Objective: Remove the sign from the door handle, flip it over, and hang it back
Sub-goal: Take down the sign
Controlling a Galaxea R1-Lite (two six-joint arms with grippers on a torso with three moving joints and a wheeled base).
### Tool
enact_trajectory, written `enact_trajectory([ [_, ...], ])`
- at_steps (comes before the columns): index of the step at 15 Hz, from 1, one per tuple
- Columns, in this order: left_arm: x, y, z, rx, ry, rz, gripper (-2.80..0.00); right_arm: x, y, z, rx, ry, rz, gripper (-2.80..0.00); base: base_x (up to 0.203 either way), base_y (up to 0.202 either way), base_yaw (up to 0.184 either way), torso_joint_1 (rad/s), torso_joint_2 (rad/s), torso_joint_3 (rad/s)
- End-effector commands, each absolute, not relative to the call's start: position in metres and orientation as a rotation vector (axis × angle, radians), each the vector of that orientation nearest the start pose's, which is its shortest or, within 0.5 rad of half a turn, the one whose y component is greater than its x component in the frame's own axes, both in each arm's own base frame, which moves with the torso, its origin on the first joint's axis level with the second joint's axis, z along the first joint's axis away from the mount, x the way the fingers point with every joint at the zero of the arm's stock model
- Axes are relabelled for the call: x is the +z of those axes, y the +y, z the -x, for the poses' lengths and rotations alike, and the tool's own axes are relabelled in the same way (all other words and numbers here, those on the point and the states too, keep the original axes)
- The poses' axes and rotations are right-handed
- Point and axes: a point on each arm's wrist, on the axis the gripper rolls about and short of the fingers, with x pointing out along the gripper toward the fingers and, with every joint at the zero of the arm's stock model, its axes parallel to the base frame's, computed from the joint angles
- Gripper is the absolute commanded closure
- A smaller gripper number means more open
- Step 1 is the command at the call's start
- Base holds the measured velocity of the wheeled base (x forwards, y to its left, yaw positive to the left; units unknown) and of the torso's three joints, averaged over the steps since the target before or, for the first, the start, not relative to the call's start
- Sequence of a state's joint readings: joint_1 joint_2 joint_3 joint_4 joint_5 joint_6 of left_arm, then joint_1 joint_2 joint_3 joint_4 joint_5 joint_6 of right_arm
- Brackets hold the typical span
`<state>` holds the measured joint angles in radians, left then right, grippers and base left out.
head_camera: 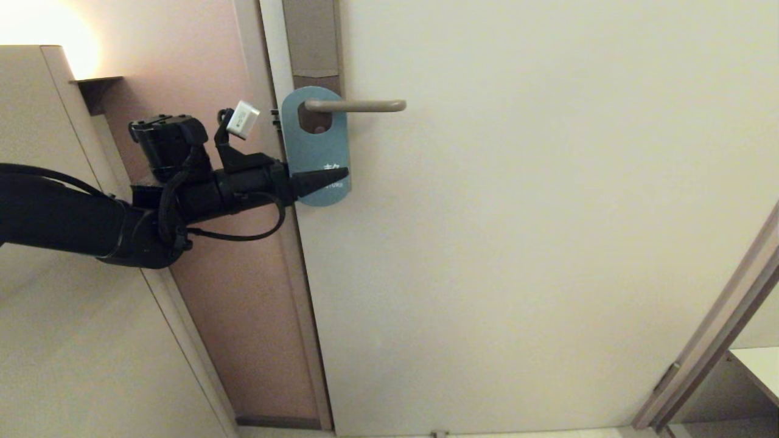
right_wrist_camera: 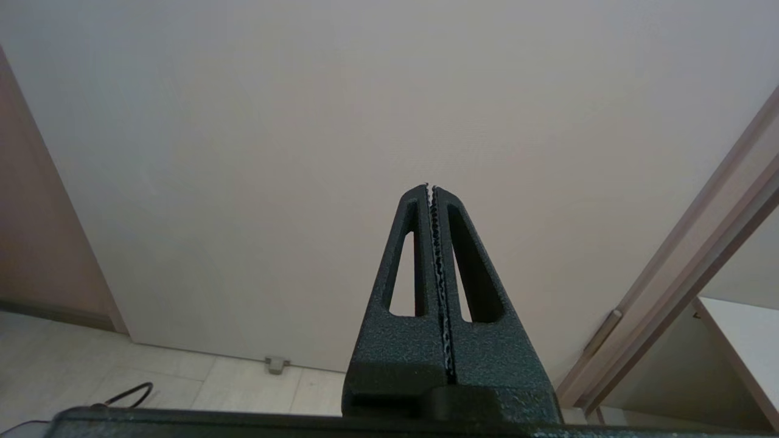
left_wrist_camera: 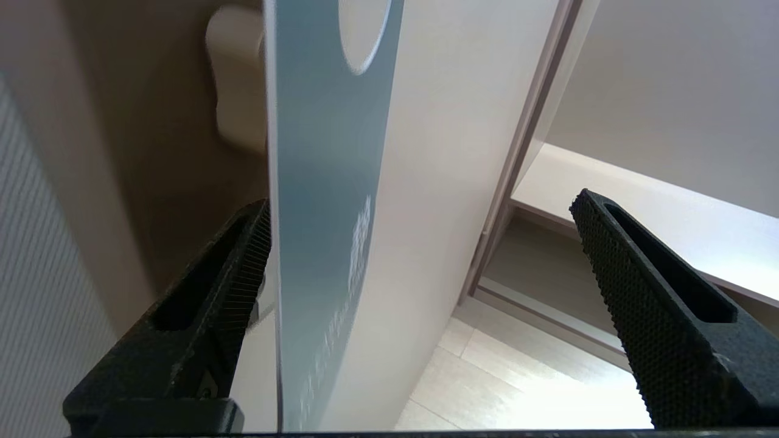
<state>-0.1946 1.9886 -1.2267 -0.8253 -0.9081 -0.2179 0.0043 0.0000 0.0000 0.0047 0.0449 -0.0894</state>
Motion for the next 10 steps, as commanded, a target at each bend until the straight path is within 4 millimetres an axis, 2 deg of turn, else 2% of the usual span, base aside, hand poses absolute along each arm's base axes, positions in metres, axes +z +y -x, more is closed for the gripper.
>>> enact_trajectory([
  [1,0.2124,-0.0983,-0.3881,-1.118,0.053,0.170,-2.80,0.0750,0.0009,0.0227,0.049,0.004,0.090,0.00,0.000,0.000,0.000,0.000,0.00,0.000],
  [10,0.2121,-0.1021,-0.3932,-1.127,0.045,0.167,-2.80,0.0750,0.0009,0.0227,0.051,0.004,0.090,0.00,0.000,0.000,0.000,0.000,0.00,0.000],
])
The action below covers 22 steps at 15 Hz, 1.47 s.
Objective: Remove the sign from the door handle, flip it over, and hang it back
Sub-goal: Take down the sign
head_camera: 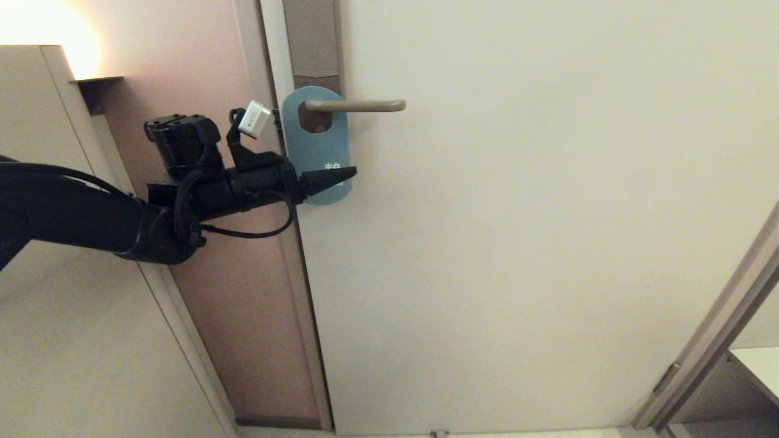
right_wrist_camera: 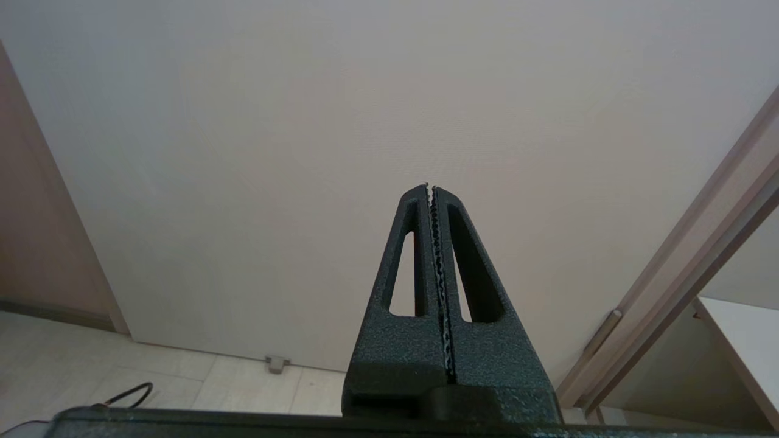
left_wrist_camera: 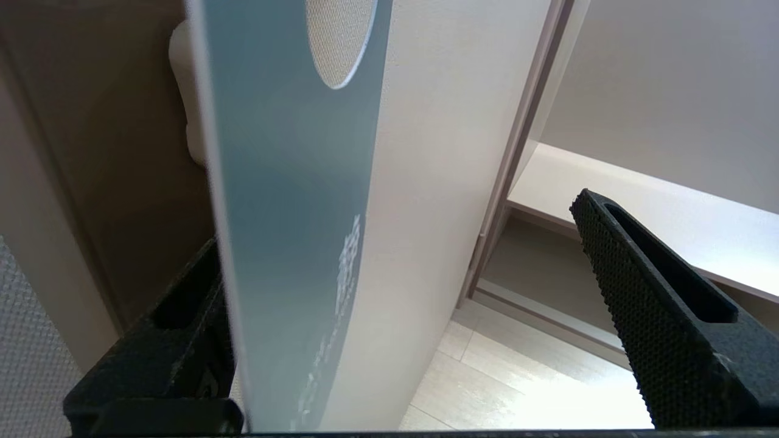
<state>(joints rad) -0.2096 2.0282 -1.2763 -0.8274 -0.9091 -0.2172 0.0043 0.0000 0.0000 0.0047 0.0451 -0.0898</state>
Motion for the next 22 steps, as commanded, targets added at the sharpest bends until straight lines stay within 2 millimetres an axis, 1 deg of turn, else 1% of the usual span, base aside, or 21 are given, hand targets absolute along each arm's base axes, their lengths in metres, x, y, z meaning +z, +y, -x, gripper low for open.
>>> enact_trajectory([
  [1,0.212,-0.102,-0.394,-1.127,0.042,0.166,-2.80,0.075,0.001,0.023,0.049,0.004,0.090,0.00,0.000,0.000,0.000,0.000,0.00,0.000],
  [6,0.214,-0.103,-0.396,-1.131,0.015,0.156,-2.80,0.075,0.001,0.023,0.051,0.004,0.090,0.00,0.000,0.000,0.000,0.000,0.00,0.000],
  [7,0.214,-0.103,-0.397,-1.131,0.010,0.153,0.00,0.075,0.001,0.023,0.051,0.004,0.090,0.00,0.000,0.000,0.000,0.000,0.00,0.000],
  [15,0.216,-0.103,-0.396,-1.131,-0.003,0.149,0.00,0.075,0.001,0.023,0.050,0.004,0.090,0.00,0.000,0.000,0.000,0.000,0.00,0.000],
  [22,0.227,-0.102,-0.389,-1.135,-0.029,0.139,0.00,0.075,0.001,0.023,0.050,0.004,0.090,0.00,0.000,0.000,0.000,0.000,0.00,0.000],
])
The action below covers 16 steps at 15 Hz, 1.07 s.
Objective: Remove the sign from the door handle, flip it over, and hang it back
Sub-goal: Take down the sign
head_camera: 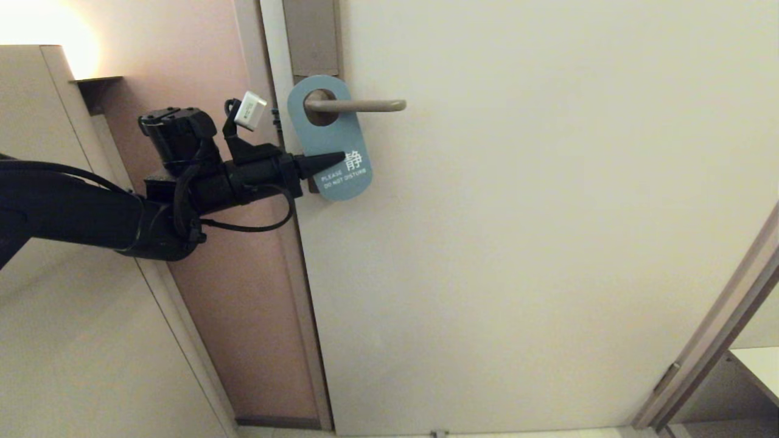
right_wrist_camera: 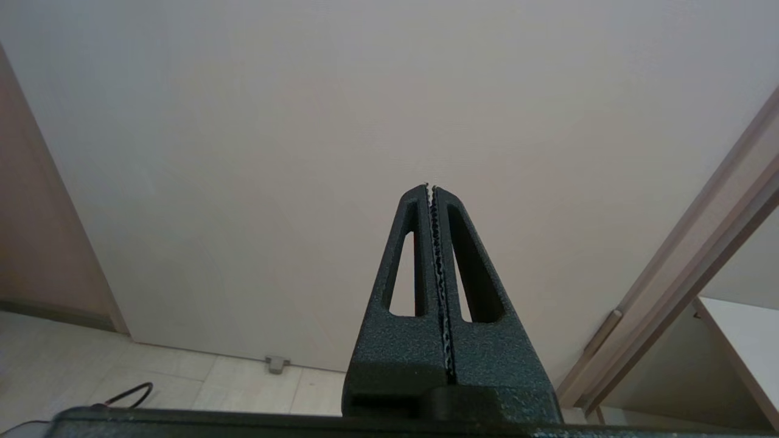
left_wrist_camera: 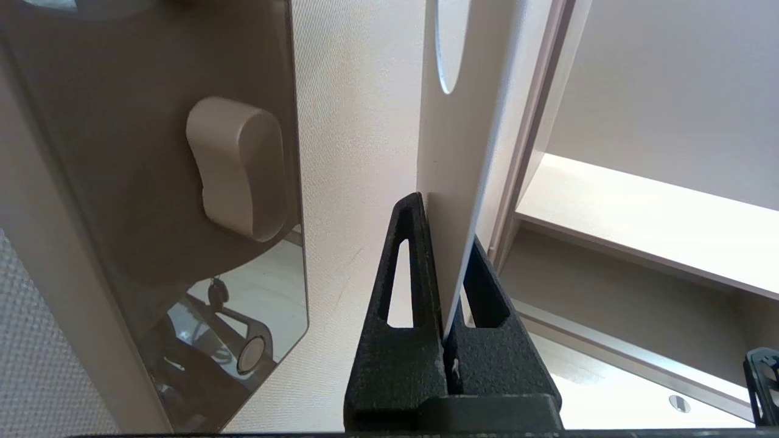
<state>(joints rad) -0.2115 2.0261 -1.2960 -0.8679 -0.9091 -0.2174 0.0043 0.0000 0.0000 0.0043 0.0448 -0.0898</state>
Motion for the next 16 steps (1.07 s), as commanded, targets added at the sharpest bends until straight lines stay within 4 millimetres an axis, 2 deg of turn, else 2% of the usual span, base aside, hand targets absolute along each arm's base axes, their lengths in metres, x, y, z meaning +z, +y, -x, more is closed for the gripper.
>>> enact_trajectory([
  [1,0.229,-0.102,-0.388,-1.136,-0.032,0.137,0.00,0.075,0.001,0.023,0.051,0.004,0.090,0.00,0.000,0.000,0.000,0.000,0.00,0.000],
  [6,0.236,-0.108,-0.381,-1.153,-0.048,0.132,0.00,0.075,0.001,0.023,0.051,0.004,0.090,0.00,0.000,0.000,0.000,0.000,0.00,0.000],
  [11,0.235,-0.118,-0.376,-1.174,-0.039,0.135,0.00,0.075,0.001,0.023,0.049,0.004,0.090,0.00,0.000,0.000,0.000,0.000,0.00,0.000],
  [16,0.228,-0.117,-0.366,-1.171,-0.009,0.138,0.00,0.075,0.001,0.023,0.050,0.004,0.090,0.00,0.000,0.000,0.000,0.000,0.00,0.000],
])
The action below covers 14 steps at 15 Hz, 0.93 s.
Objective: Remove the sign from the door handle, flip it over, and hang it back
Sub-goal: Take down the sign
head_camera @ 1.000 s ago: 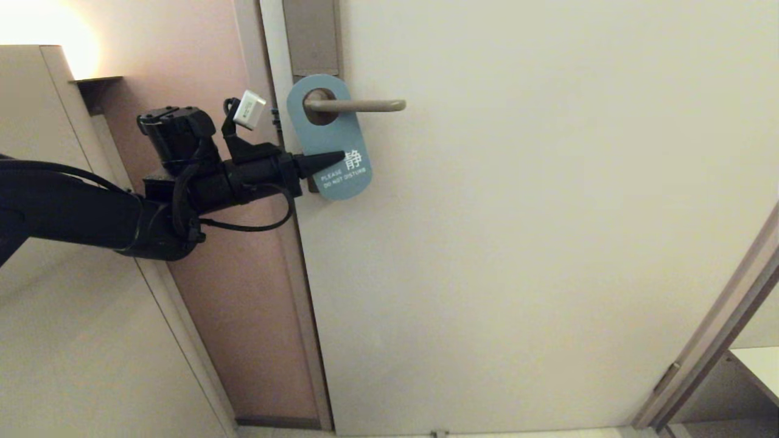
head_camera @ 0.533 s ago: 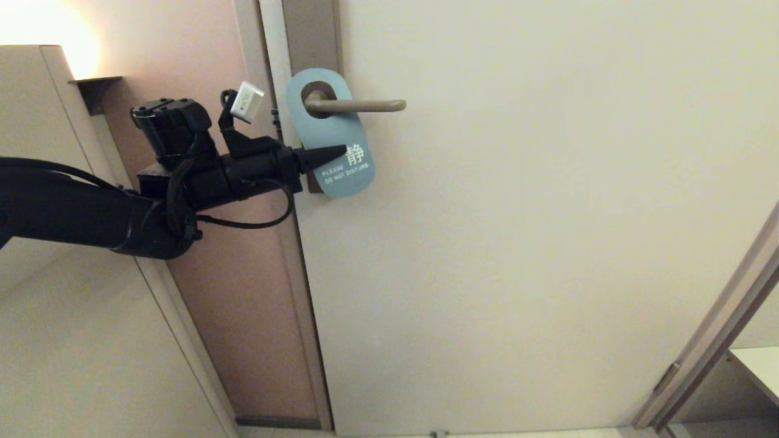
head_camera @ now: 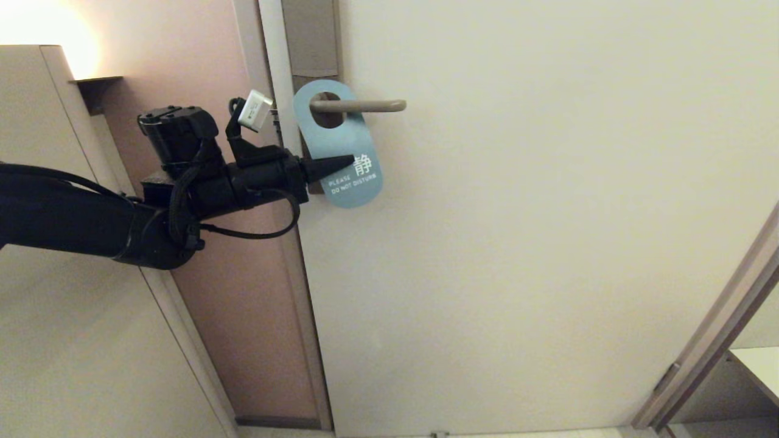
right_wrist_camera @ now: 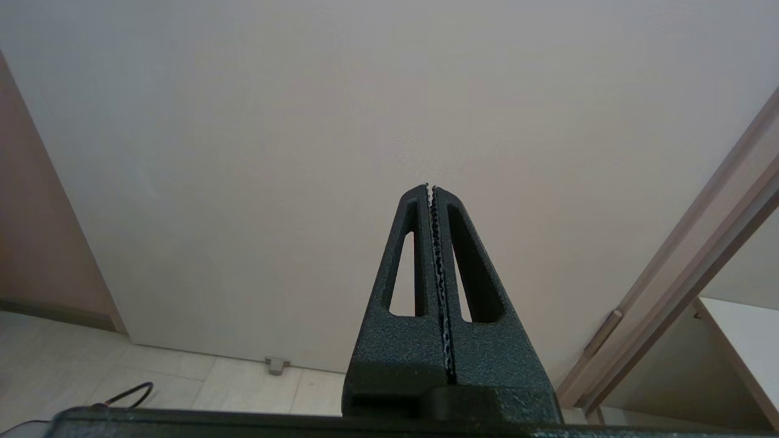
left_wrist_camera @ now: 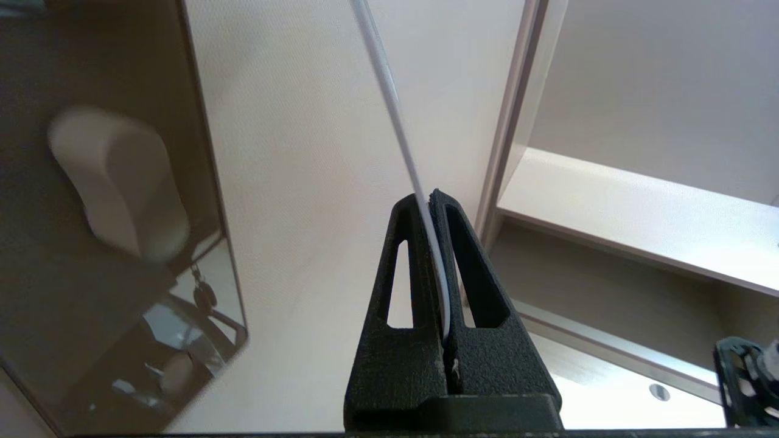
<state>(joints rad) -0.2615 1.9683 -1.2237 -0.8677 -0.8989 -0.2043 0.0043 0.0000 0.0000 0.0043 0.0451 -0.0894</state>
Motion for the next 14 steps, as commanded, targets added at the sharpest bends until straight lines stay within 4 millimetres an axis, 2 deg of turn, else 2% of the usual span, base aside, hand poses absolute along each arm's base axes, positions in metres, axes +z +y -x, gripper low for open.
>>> enact_trajectory([
  [1,0.2273,-0.1162,-0.3648,-1.168,-0.009,0.136,0.00,0.0750,0.0009,0.0227,0.049,0.004,0.090,0.00,0.000,0.000,0.000,0.000,0.00,0.000],
  [14,0.2343,-0.1154,-0.3622,-1.016,-0.069,0.075,0.00,0.0750,0.0009,0.0227,0.051,0.004,0.090,0.00,0.000,0.000,0.000,0.000,0.00,0.000],
])
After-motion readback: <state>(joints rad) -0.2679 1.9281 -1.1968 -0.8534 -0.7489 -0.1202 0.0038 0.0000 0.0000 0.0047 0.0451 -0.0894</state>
